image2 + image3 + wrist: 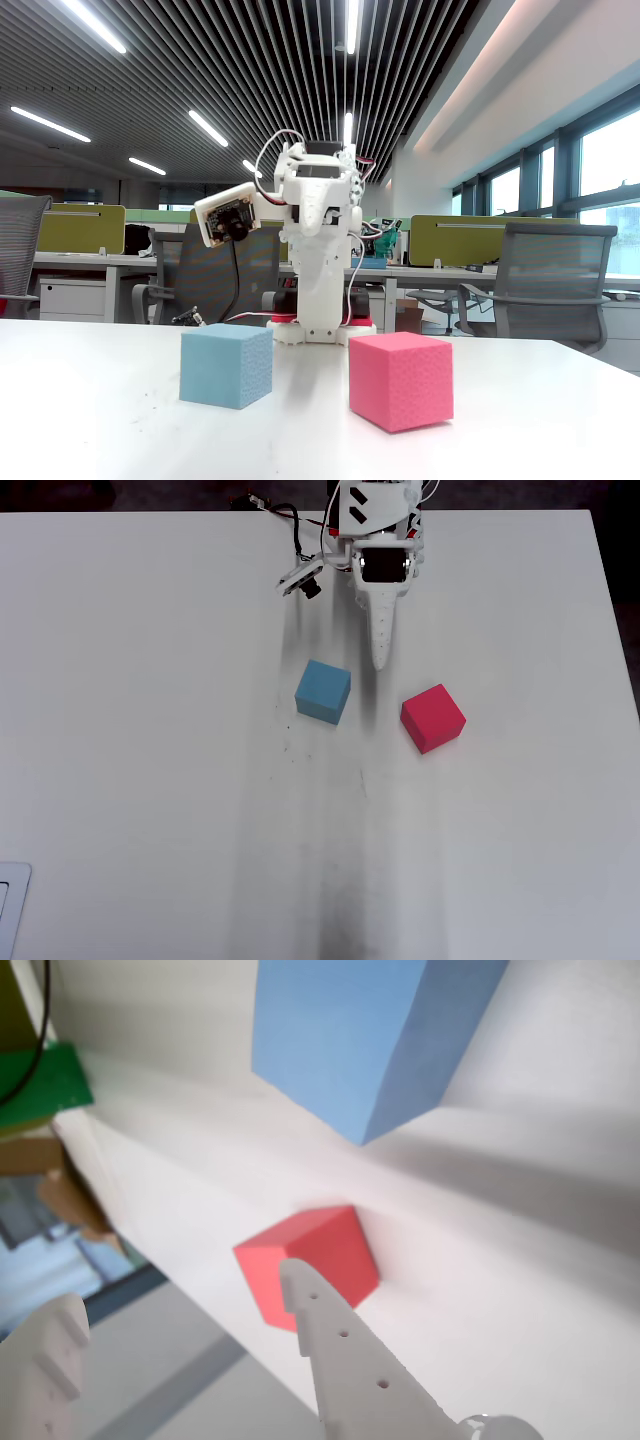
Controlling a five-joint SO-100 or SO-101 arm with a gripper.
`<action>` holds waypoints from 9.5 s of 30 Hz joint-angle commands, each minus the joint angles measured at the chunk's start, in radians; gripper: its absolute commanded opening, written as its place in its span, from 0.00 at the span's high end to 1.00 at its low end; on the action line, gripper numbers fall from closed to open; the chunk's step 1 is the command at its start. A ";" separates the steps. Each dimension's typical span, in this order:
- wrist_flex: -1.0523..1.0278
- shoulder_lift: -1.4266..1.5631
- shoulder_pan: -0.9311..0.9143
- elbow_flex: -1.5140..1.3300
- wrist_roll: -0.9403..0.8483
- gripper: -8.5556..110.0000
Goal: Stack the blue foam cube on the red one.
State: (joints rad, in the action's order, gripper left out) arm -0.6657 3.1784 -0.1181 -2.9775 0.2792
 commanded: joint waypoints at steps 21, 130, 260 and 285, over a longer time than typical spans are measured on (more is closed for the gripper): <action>0.011 0.006 0.101 0.006 0.006 0.71; -0.242 -1.250 -0.235 0.854 0.192 0.73; -0.135 -0.031 0.184 0.176 0.225 0.70; -0.130 0.005 0.195 0.058 0.224 0.73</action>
State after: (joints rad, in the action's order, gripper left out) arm -0.8115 3.1753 0.0690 -2.9238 0.5093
